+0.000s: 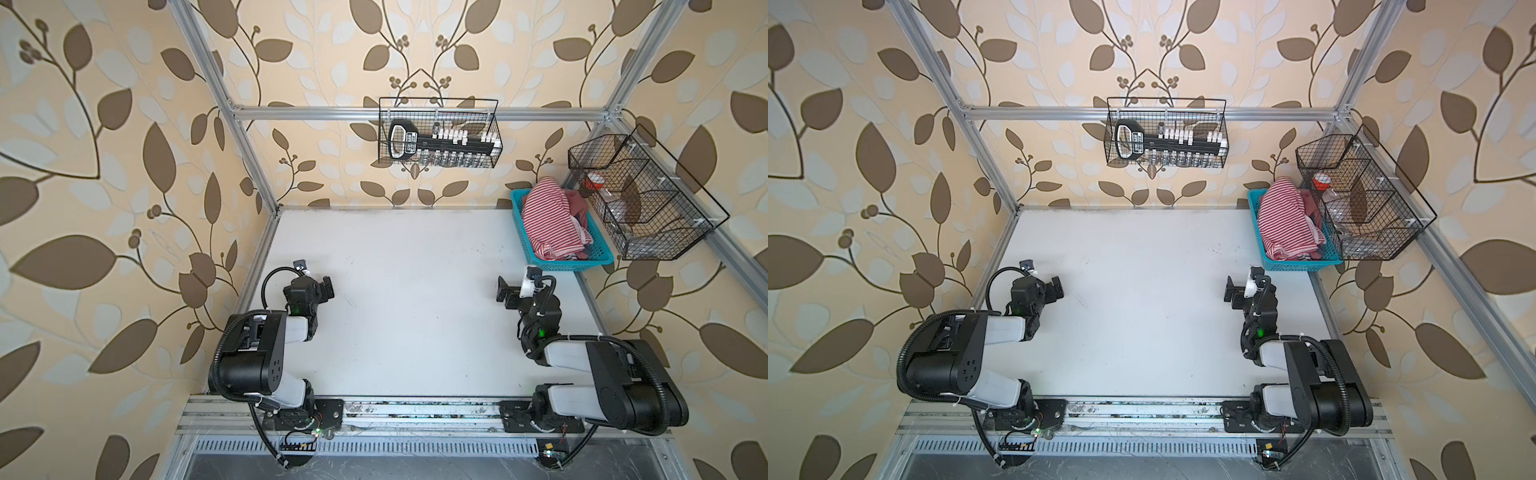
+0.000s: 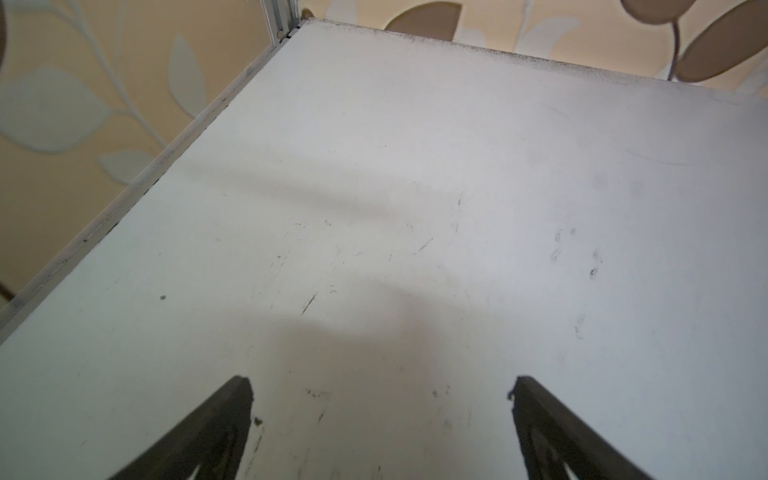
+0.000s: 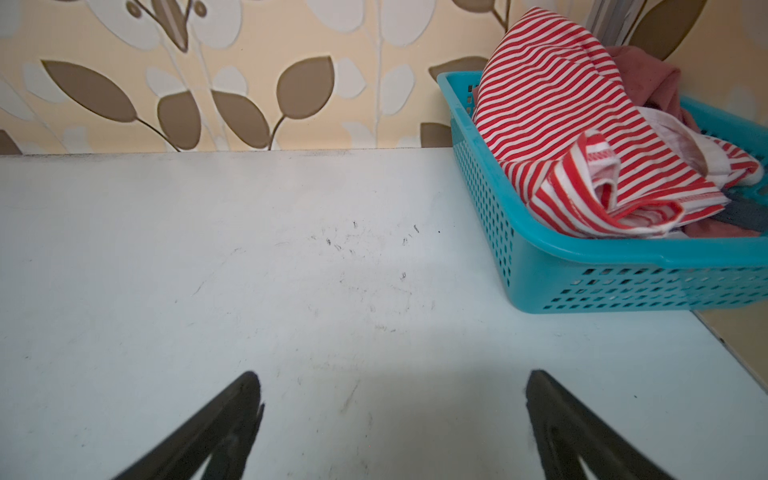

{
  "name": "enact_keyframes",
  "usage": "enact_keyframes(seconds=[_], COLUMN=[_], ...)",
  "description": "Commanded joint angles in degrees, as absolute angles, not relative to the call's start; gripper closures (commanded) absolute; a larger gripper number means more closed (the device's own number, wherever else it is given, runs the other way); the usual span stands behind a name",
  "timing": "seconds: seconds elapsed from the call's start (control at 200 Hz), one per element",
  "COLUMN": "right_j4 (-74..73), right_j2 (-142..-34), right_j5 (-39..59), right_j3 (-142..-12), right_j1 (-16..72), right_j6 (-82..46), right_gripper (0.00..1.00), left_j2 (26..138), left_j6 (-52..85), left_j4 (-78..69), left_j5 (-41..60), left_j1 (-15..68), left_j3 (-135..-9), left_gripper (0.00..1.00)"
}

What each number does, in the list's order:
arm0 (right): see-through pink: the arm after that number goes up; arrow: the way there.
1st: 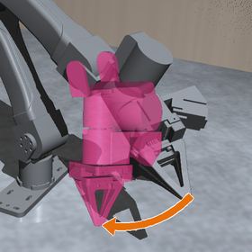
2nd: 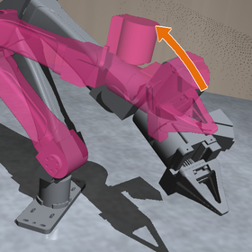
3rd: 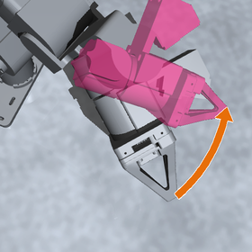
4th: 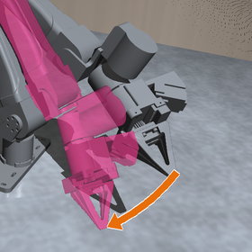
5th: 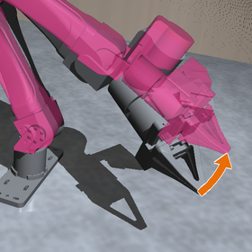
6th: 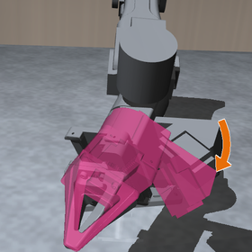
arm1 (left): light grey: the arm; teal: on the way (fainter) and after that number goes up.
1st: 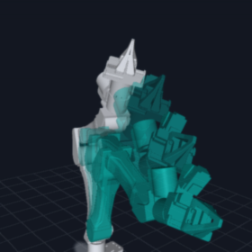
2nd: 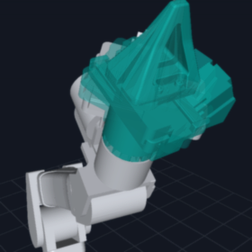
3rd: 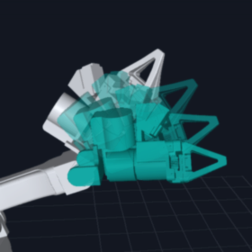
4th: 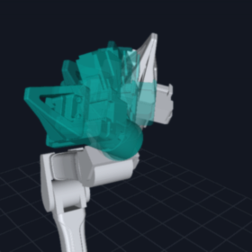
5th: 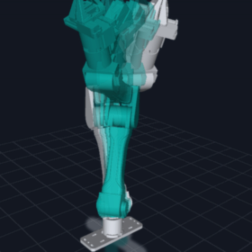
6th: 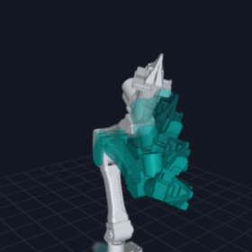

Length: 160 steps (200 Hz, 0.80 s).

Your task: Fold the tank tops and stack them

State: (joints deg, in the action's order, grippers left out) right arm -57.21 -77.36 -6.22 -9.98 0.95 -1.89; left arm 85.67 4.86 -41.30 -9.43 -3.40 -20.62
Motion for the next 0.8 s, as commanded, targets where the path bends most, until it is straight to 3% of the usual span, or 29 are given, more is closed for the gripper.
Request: enact_keyframes(seconds=[0.0, 0.795], right_j4=[-58.71, -56.80], right_j2=[-77.43, -76.65], right_j5=[-5.62, -7.12], right_j3=[-10.24, -10.99], right_j1=[1.01, 1.33], right_j6=[-0.53, -0.85], right_gripper=[0.00, 0.03], left_j2=[85.21, 83.86], left_j6=[4.91, 4.65], left_j4=[-42.36, -38.74], left_j5=[-10.09, -11.44], left_j1=[-3.03, -2.44], left_j3=[-21.70, -23.42], left_gripper=[0.01, 0.01])
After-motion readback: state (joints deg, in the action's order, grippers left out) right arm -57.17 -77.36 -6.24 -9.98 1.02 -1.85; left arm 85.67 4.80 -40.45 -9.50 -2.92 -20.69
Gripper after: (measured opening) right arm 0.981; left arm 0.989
